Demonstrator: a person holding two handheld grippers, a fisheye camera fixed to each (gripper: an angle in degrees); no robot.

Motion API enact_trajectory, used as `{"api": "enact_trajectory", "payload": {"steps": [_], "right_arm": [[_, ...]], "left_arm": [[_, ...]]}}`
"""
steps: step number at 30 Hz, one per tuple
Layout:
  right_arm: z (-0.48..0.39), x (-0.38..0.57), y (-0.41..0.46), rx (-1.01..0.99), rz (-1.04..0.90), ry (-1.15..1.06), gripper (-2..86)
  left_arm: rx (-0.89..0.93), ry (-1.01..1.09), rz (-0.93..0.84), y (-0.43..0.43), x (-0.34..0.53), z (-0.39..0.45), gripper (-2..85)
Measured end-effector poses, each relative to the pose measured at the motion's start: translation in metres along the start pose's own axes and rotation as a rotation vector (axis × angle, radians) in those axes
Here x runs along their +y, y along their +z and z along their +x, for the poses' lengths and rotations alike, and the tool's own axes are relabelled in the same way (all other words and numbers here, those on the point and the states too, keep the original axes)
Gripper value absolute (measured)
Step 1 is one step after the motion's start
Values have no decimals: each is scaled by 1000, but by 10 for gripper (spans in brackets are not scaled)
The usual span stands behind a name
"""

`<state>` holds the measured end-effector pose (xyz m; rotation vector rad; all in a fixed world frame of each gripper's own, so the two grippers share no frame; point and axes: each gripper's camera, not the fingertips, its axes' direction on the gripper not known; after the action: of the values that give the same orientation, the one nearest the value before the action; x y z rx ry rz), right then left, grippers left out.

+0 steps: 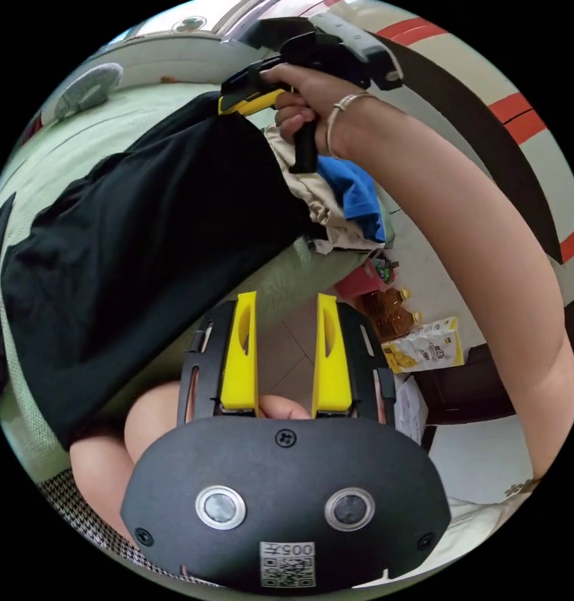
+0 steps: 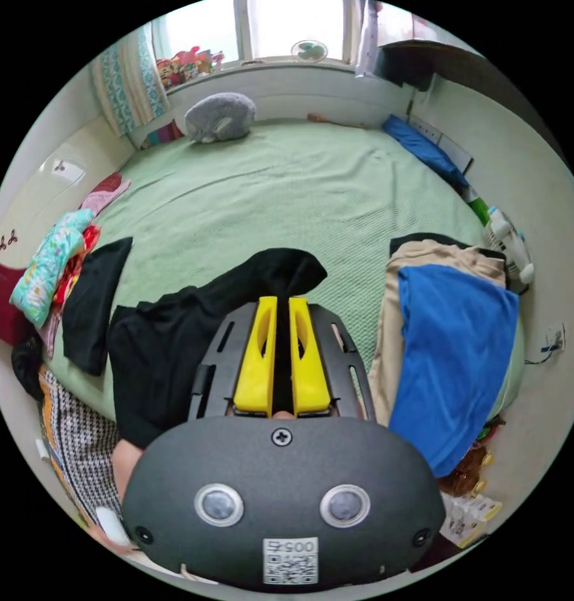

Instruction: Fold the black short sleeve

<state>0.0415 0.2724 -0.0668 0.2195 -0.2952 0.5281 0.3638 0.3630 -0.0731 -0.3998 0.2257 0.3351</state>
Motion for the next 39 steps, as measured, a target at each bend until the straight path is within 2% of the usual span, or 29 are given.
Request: {"api": "enact_trajectory", "payload": {"steps": [3,6,12,17,22,26,29,35,39], "right_arm": [[-1,-9,-1,7,-54,-20,48],[-4,7,-10,36,-8,-88,76],[20,60,2,2,-125,-146,114],[39,92,17,-82,-211,-126,120],[26,93,36,16,-225,-136,120],[17,87,61,47,-303,-133,117],[11,91,80,108,-325,-143,109],[11,93,82,71,-358,-83,18],[8,103,77,26,-433,-57,-5]], "left_arm": [[-61,3,39,-24,6,-16,140],[-152,-16,62,-49,14,-43,147],[-270,-191,99,-107,38,-132,161],[-287,-337,86,-130,52,-198,168],[-222,-330,13,-114,44,-225,177],[-181,-299,-44,-97,41,-226,177],[-223,-323,-87,-90,37,-235,165],[-244,-288,-144,-103,27,-248,83],[-238,-303,-120,-128,33,-258,54]]}}
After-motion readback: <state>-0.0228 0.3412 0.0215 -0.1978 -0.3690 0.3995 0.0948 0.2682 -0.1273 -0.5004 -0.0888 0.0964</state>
